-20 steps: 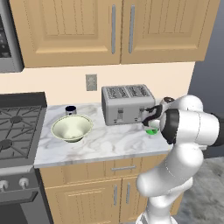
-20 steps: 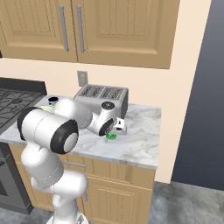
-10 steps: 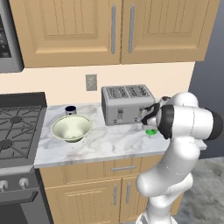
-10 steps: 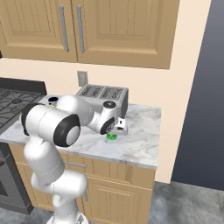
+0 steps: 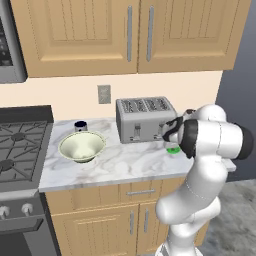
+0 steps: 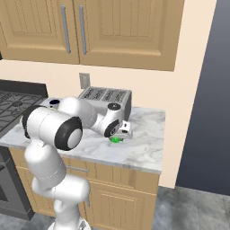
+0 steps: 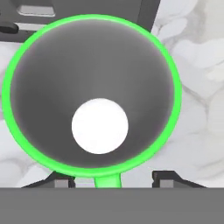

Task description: Clear the mugs and bowl far away from the sink.

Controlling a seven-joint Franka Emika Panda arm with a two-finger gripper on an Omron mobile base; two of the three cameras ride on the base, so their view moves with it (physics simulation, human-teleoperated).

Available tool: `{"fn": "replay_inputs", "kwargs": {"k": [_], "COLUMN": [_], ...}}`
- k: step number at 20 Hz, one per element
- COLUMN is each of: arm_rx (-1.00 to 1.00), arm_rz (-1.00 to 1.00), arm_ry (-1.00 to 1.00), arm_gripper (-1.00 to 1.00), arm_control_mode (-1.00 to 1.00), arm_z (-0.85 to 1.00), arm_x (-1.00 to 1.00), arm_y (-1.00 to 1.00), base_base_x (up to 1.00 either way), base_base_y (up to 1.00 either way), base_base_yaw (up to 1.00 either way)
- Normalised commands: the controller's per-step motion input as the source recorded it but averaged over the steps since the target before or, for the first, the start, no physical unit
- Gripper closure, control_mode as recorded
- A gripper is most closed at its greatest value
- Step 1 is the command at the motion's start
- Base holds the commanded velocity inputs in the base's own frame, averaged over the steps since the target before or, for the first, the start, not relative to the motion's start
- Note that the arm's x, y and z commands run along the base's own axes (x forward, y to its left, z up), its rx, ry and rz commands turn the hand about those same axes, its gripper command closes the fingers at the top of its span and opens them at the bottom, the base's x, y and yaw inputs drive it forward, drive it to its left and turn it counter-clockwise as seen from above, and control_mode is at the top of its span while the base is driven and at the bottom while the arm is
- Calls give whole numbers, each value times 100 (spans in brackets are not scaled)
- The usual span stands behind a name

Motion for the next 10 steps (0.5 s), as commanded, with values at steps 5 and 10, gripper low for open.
{"fn": "replay_inputs", "kwargs": {"k": [5, 10], "arm_rx": [0, 0], "arm_rz": [0, 0], "arm_ry": [-4, -8], "arm_gripper": [-100, -100], "arm_control_mode": [-100, -100], "arm_z": [9, 24], "arm_x": [-21, -21], "arm_y": [1, 5], "base_base_x": [0, 0], "base_base_y": [0, 0], "base_base_yaw": [0, 0]}}
